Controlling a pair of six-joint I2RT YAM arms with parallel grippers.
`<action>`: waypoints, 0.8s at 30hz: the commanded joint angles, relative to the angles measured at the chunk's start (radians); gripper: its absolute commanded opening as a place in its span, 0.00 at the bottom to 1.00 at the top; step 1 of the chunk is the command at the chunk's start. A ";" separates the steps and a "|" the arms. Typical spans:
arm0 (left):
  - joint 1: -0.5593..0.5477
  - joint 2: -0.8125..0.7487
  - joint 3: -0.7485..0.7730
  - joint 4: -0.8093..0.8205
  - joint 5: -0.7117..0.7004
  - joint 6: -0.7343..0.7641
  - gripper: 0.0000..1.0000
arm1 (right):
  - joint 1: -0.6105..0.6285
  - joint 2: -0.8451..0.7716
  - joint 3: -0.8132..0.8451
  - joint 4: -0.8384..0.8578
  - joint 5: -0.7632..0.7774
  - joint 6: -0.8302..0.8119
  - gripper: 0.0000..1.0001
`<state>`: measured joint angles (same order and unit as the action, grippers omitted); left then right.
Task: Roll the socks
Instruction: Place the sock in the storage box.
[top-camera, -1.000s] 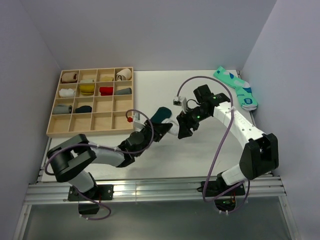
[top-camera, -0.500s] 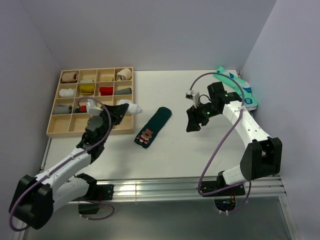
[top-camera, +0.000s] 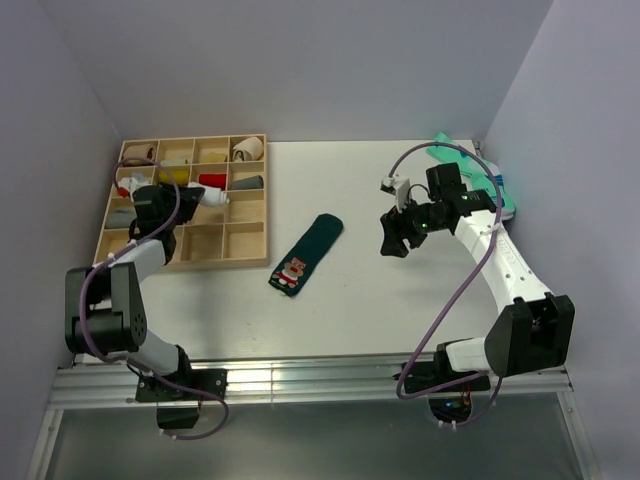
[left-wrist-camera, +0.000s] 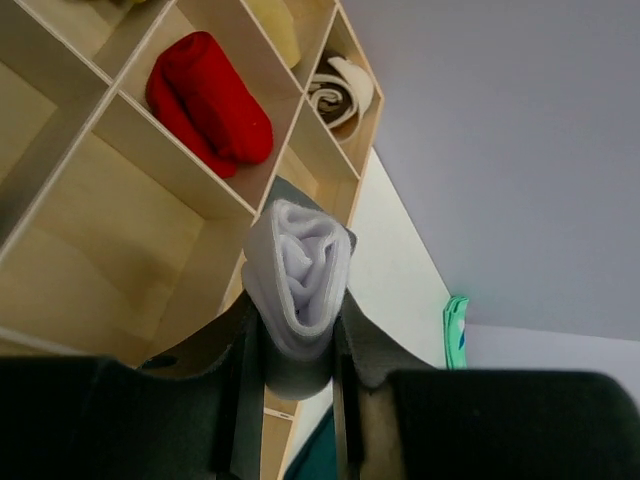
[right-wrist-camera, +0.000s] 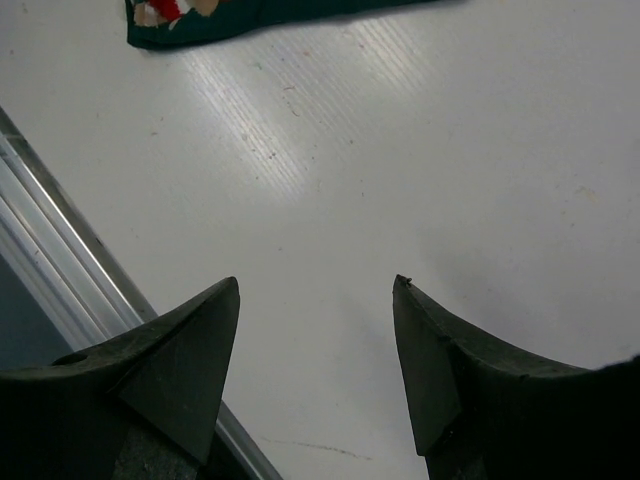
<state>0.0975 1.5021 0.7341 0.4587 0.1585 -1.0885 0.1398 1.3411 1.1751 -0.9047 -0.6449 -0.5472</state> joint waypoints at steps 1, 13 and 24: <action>0.014 0.052 0.076 0.021 0.061 0.036 0.00 | -0.016 -0.040 -0.017 0.026 0.021 -0.026 0.70; 0.042 0.300 0.146 0.027 0.101 0.033 0.00 | -0.040 -0.054 -0.038 0.004 0.024 -0.076 0.70; 0.044 0.369 0.177 -0.099 0.035 0.024 0.00 | -0.043 -0.056 -0.054 -0.005 0.007 -0.088 0.70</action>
<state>0.1478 1.8500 0.8761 0.4431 0.2234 -1.0935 0.1040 1.3167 1.1358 -0.9077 -0.6266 -0.6197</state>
